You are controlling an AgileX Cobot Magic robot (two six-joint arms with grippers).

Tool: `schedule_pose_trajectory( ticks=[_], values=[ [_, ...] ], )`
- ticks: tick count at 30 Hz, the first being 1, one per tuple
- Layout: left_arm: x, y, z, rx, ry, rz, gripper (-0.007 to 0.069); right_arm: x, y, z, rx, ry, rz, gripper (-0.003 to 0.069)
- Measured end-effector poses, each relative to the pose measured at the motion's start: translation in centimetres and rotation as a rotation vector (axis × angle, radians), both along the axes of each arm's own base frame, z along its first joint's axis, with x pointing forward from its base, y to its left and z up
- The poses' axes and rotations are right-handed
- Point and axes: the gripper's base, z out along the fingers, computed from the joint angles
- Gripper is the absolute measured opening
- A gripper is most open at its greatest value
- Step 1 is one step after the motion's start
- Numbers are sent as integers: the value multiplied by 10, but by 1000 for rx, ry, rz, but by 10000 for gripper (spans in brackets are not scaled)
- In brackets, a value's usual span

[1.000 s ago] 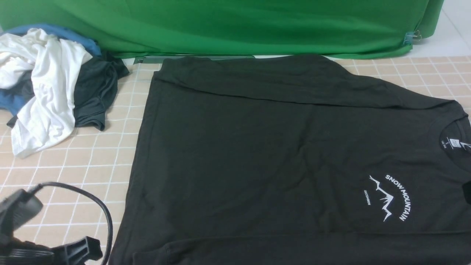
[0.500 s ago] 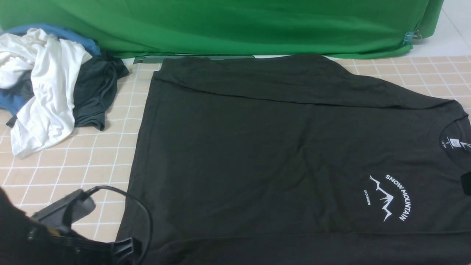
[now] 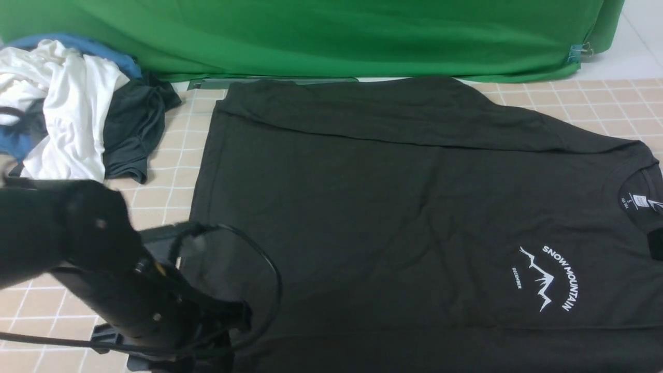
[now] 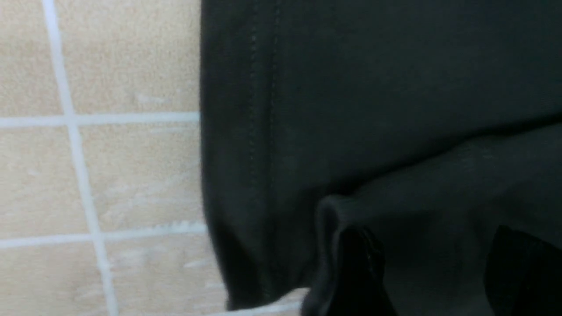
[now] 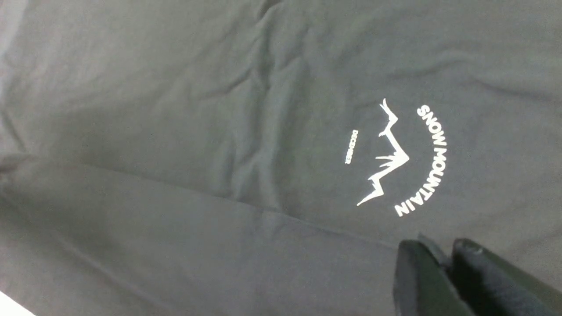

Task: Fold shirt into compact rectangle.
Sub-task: 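Grasp the left edge of the dark T-shirt lying flat on the table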

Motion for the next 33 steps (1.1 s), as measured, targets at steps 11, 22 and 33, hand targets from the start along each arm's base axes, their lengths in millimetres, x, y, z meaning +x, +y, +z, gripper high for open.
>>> schedule_pose_trajectory(
  ticks=[11, 22, 33],
  values=[
    [17, -3, -3, 66, -68, -17, 491, 0, 0, 0, -11, -7, 17, 144],
    [15, -2, -7, 84, -19, -50, 503, 0, 0, 0, -11, -7, 17, 164],
    [18, -8, -23, 57, 54, -99, 470, 0, 0, 0, -9, -7, 17, 171]
  ],
)
